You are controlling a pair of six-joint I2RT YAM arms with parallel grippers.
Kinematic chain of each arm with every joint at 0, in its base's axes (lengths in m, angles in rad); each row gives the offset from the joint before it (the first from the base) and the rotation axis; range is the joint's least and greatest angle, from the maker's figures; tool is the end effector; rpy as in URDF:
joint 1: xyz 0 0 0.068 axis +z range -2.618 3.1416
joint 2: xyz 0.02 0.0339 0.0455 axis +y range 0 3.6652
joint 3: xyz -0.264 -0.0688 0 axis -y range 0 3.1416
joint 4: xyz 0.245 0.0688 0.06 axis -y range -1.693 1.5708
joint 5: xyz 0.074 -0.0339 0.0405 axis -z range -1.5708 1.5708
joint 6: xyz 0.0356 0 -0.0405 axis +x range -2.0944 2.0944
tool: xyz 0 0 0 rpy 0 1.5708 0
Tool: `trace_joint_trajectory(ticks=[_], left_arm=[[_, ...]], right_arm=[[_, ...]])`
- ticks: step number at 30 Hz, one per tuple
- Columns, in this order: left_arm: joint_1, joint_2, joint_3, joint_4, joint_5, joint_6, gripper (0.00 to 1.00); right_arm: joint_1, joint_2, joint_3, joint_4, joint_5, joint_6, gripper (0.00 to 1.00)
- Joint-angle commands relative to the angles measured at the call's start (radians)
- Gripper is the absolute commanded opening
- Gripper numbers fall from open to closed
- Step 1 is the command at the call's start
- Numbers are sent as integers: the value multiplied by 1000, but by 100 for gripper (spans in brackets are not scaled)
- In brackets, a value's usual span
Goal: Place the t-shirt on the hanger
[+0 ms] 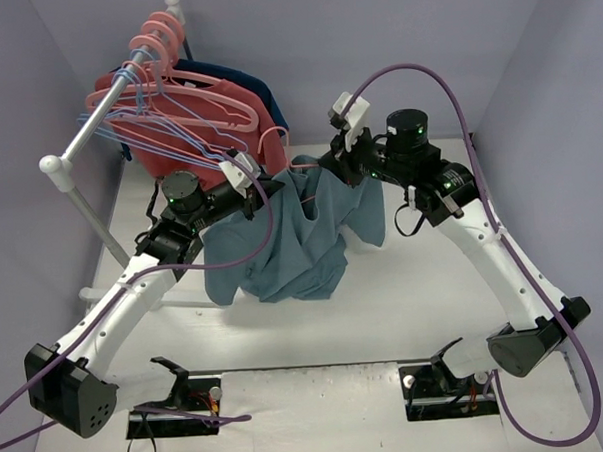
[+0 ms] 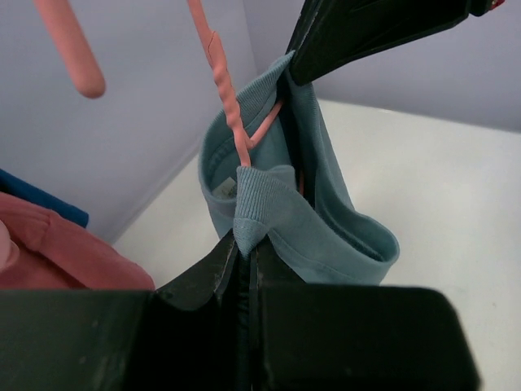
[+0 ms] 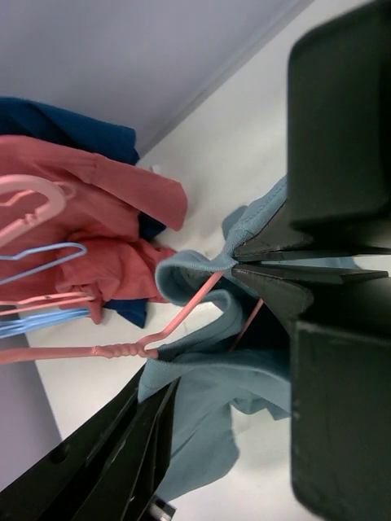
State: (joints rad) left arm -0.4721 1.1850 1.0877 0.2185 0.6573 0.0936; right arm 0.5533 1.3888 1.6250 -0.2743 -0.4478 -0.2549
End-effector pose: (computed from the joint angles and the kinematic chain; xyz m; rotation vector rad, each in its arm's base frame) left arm 0.2321 -0.1430 0.4064 0.9229 1.2130 -0.7785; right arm 0.2492 0.1720 0.4848 -0.9511 1.3325 0.5889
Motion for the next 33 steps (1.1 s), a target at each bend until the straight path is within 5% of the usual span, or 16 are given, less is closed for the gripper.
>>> trace_joint_trajectory(ticks=[1, 15, 21, 26, 33], left_arm=[[-7, 8, 90, 280, 11, -63, 0], [-7, 42, 70, 501, 66, -196, 0], [-7, 32, 15, 532, 73, -203, 0], [-6, 55, 1, 555, 74, -202, 0], [3, 71, -12, 579, 106, -199, 0]], right_arm=[[12, 17, 101, 69, 0, 16, 0], [12, 13, 94, 67, 46, -66, 1], [-22, -32, 66, 64, 49, -119, 17], [-79, -78, 50, 61, 0, -141, 41], [-185, -159, -23, 60, -73, -195, 44]])
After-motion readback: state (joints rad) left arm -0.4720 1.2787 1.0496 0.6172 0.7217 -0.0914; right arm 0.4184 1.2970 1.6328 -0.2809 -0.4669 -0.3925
